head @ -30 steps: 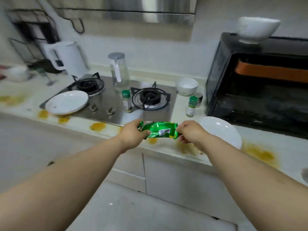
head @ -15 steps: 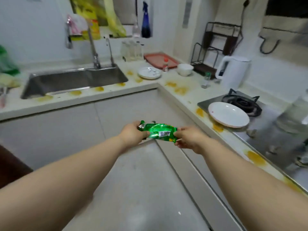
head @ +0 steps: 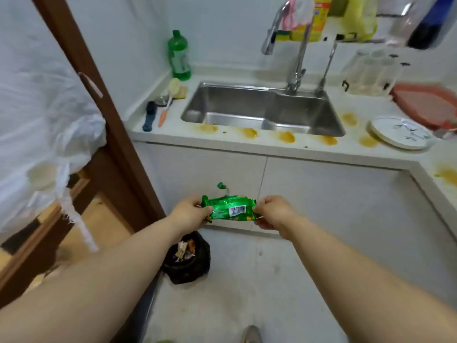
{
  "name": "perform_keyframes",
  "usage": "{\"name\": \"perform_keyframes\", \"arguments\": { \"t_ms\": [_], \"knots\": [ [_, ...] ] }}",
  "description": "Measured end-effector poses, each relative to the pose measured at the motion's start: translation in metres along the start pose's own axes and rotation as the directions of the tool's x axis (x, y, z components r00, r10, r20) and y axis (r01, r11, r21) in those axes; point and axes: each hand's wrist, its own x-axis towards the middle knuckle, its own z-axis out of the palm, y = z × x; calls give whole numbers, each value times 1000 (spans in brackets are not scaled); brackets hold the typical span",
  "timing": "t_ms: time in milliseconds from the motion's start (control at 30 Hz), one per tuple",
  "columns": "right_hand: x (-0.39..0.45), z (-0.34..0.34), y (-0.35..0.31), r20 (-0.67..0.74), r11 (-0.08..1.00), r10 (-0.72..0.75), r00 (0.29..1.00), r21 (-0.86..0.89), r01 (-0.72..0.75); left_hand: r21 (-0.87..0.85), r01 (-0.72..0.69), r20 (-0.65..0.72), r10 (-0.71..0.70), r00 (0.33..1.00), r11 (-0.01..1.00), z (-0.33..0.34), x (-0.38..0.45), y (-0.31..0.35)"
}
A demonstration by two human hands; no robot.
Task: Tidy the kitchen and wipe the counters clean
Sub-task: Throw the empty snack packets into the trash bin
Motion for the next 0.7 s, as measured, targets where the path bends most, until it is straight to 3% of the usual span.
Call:
{"name": "perform_keyframes", "arguments": {
  "t_ms": [167, 367, 500, 700],
  "knots": [
    [87, 49, -14, 206, 993, 32, 978, -114, -8, 4, 188, -169, -185, 968, 982, -21, 50, -45],
    [162, 125, 5, 382, 977, 146, 913, -198, -74, 13, 417, -324, -390, 862, 909, -35, 107, -124],
    [224, 177, 47, 406, 937, 246, 880, -331, -110, 286, 538, -352, -435, 829, 793, -41, 163, -191],
    [331, 256, 147, 390, 891, 292, 873, -444, -99, 275, 659, -345, -568, 747, 700, -18, 267, -319]
  ]
}}
